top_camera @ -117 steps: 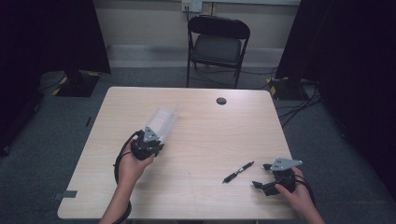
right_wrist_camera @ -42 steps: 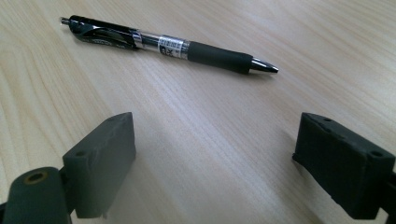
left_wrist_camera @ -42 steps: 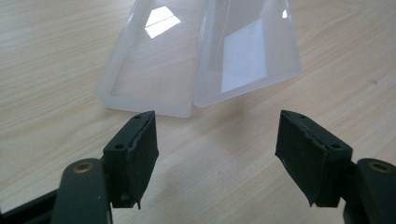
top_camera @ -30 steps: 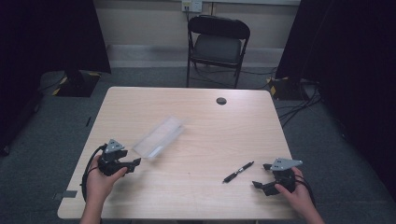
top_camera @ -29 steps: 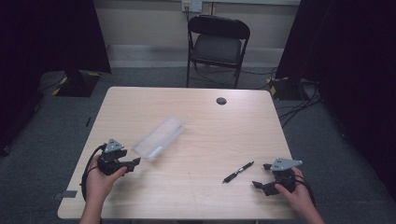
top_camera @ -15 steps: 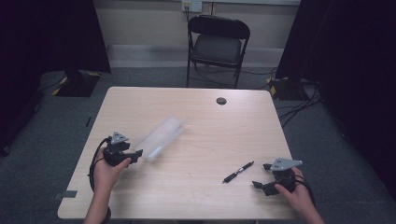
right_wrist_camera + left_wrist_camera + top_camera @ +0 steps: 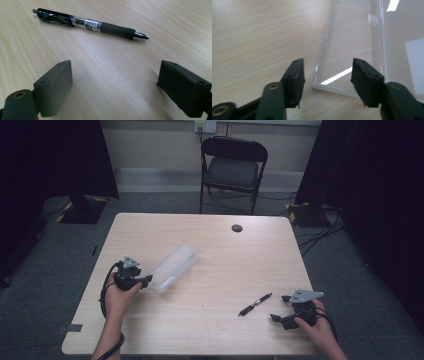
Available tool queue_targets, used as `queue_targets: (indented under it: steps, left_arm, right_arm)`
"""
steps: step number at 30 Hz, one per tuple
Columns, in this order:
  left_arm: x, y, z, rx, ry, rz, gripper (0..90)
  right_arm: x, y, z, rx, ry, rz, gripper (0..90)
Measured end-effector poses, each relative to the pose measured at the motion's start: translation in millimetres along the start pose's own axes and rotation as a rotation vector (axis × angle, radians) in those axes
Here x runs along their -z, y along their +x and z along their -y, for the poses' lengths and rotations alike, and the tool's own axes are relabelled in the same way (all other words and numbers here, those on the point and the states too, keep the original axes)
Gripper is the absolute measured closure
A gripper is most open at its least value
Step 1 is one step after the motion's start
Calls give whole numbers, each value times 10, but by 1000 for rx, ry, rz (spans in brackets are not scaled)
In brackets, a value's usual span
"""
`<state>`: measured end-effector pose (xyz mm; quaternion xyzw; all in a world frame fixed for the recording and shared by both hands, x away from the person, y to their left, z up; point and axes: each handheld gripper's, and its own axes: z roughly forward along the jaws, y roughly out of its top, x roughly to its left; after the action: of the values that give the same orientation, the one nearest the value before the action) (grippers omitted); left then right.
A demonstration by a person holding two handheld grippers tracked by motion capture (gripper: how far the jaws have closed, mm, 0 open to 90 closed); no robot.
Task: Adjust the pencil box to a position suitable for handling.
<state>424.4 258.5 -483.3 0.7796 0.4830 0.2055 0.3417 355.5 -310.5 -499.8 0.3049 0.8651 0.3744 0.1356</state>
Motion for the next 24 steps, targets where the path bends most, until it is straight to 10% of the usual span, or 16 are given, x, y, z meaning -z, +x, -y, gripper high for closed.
queue_targets:
  steps: [10, 24]
  left_arm:
    - [6, -153, -30, 37, 52, 0, 767]
    - [-85, -554, -171, 25, 102, 22, 895]
  right_arm:
    - [0, 0, 0, 0, 0, 0, 114]
    - [0, 0, 0, 0, 0, 0, 115]
